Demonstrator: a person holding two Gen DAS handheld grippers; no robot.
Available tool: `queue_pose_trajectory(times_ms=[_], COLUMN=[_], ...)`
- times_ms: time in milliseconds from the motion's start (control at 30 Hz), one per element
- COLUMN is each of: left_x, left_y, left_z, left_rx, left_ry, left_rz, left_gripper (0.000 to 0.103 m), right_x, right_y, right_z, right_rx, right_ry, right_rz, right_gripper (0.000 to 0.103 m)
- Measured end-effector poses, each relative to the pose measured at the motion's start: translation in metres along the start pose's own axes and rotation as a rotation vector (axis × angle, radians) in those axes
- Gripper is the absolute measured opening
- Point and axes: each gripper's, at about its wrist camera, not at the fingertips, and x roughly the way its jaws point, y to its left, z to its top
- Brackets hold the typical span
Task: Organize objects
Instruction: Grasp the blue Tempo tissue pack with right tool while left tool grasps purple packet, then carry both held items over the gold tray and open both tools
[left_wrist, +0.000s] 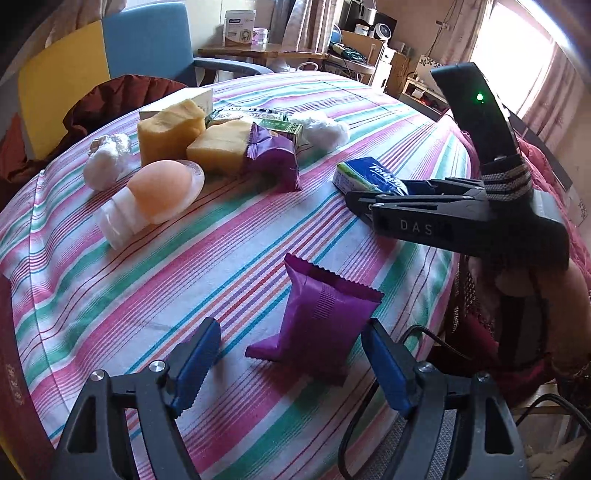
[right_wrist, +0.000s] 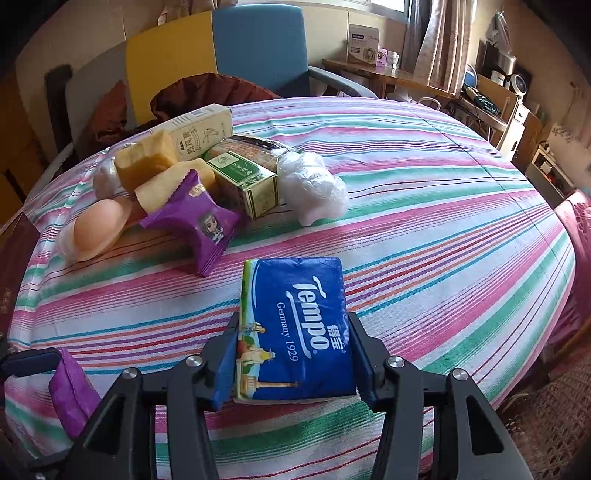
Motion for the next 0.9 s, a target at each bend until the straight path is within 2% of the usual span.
queue_pose_trajectory(times_ms=[67,100,133,167,233,267,533,733,900], left_x=[0.001,0.000,-0.001,-0.002,-0.002,-0.003,-0.034,-0.075,-0.110], left_y=[-0.001,-0.001,0.000,0.001,0.004,0.006,0.037,0.066,0.101], left_z=[0.001,0.000,0.000,-0.001,-0.002,-0.004,-0.023,-0.037,-0.054], left_rx=[0.017,0.020,0.019,0.018,0.012,0.005,-0.139,-0.226,-0.337], left_ry=[-0.025,-0.043,-0.056,-0.067,-0.080,-0.084,-0.137,-0.216,-0.276], left_rz=[0.009,-0.002,-0.009,-0.011,-0.011,-0.010,-0.024,0.038,0.084], left_gripper=[0.079,0.073,0.063,0.059,0.043,0.038,0.035,0.035,0.035], right_x=[0.001,0.001,0.000,0.000,-0.001,-0.002,-0.006,-0.009,-0.011], right_y=[-0.001,-0.001,-0.001,-0.001,0.000,0.002,0.043,0.074,0.094], right_z=[0.000,0.000,0.000,-0.001,-0.001,-0.002,-0.009,-0.013,-0.013], right_rx=[0.000,-0.001,-0.001,-0.001,0.001,-0.004,-0.080,-0.126,-0.158], right_ry=[-0.001,-0.002,-0.003,-0.003,-0.007,-0.011,-0.030,-0.029,-0.020], right_rz=[0.000,-0.001,-0.002,-0.002,-0.002,-0.001,0.088,0.131,0.159], right_gripper=[0.053,0.053,0.053,0.053,0.053,0.053,0.053,0.053,0.053])
